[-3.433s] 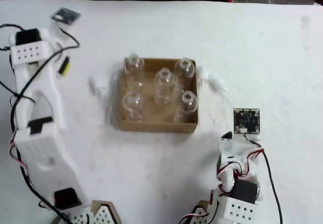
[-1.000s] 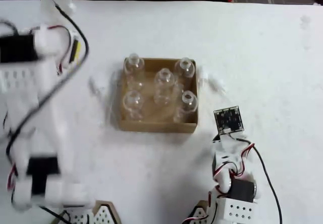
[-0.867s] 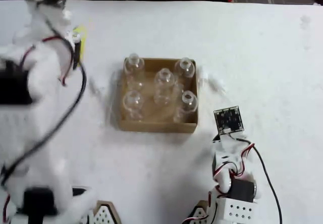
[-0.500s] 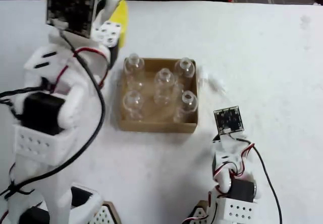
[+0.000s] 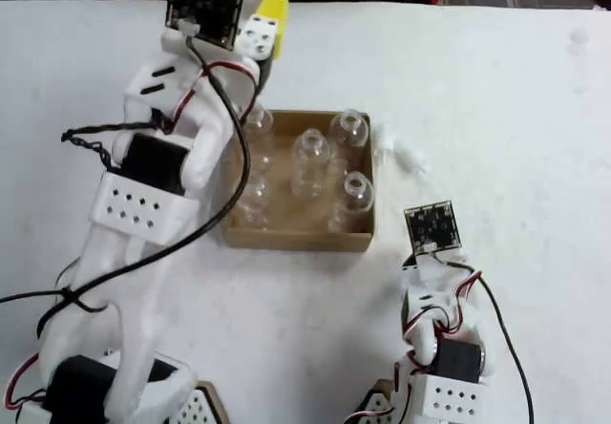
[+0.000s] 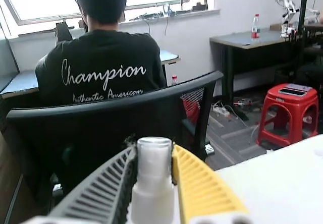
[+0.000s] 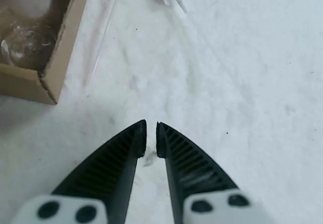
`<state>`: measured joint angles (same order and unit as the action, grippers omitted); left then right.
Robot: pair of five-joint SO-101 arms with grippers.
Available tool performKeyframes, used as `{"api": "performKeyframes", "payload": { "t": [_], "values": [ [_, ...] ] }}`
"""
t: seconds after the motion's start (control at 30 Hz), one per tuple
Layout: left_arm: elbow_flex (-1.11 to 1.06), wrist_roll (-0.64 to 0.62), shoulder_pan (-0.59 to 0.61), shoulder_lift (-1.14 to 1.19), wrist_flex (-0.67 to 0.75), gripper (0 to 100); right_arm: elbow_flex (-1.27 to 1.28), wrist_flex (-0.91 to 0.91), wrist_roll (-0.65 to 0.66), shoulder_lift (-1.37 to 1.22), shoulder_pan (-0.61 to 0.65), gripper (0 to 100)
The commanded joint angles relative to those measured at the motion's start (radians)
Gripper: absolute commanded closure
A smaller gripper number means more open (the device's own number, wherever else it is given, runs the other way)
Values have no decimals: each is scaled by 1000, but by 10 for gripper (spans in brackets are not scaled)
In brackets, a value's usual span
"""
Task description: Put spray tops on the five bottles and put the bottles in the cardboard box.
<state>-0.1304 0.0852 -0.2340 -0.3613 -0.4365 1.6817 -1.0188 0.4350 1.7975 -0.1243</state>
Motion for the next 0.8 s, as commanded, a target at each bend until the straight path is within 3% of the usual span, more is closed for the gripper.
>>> {"api": "performKeyframes", "payload": {
  "t": [0.0,0.17,0.77],
  "values": [
    [-35,-12,-8,5,153,978,9,24,17,4,10,981],
    [-101,-12,-8,47,290,977,9,24,17,4,10,981],
    [-97,-14,-16,176,330,977,9,25,18,5,10,981]
  ]
}}
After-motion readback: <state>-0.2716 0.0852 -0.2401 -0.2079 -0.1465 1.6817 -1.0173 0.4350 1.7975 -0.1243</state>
